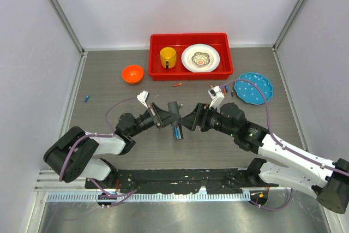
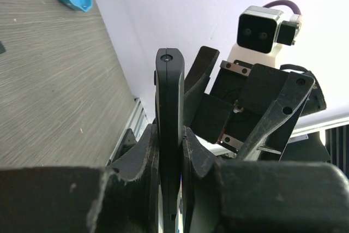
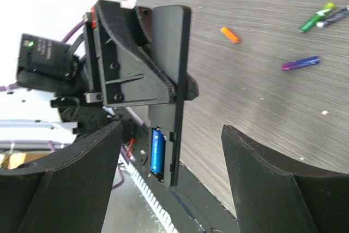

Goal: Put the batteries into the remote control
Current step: Load the battery into the remote control.

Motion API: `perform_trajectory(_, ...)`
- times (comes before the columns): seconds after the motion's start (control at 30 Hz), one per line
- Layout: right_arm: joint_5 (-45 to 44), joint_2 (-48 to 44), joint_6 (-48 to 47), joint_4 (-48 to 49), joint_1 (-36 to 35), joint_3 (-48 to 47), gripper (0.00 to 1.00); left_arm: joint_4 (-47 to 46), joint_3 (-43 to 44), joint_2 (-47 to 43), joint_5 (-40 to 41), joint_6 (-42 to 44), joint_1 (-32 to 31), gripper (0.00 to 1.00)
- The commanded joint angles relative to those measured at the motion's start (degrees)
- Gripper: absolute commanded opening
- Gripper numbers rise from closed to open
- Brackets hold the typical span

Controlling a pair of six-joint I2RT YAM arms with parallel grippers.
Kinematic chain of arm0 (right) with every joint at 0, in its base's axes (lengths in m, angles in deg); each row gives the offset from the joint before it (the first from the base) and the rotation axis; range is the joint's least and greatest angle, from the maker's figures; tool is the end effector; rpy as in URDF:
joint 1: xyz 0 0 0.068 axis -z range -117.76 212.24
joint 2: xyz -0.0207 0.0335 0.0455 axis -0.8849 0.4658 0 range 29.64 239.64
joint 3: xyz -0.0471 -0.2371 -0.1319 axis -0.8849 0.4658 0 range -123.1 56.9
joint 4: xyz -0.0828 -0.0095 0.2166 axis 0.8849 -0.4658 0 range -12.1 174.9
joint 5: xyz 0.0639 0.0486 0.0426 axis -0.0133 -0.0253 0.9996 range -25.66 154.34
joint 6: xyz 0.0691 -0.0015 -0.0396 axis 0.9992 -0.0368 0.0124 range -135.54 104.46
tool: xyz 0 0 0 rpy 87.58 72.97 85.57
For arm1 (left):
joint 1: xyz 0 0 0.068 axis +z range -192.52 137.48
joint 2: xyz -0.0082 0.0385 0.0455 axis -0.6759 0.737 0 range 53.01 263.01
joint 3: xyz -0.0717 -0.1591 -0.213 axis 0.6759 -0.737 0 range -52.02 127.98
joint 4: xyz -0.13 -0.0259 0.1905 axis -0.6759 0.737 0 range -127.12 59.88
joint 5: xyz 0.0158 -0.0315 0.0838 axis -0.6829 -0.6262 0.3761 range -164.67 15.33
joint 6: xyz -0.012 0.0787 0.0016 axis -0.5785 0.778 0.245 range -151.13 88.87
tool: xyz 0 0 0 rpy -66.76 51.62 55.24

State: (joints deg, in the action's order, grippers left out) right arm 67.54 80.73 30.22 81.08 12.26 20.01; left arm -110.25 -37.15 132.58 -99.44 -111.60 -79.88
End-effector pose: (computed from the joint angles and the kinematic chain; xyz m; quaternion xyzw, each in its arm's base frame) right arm 0.1317 0.1630 0.2827 -0.0461 0.8077 0.4507 0.3773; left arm 0.1828 -0.1757 0.2284 -0.0834 0.6531 -0.7057 0.2618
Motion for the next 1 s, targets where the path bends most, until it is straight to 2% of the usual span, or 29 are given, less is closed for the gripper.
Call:
perform_trajectory(0.0,9.4,0.6,1.3,10.1,0.3,1.5,0.78,-15.5,1.7,-2.1,-2.6,0.8,0.3,0.0)
perform_trajectory(0.33,15.3,4.5,2.0,14.2,0.4,2.8,0.68,-15.5,0.8,-4.1,1.4,0.7,0.3,0.0)
perform_trajectory(0.47,15.6,4.9,2.5,16.2,0.4,3.8,0.58,-15.5,0.6,-3.9,2.3,0.6,0.3,0.0)
perform_trajectory(0.6,16.0,4.9,3.6,18.0,0.4,4.5,0.56,-15.5,0.6,-3.6,2.4,0.3,0.3,0.0)
perform_trajectory(0.97,14.9,5.8,4.1,18.3,0.8,5.0,0.41,-15.5,0.4,-4.6,3.0,0.4,0.3,0.0)
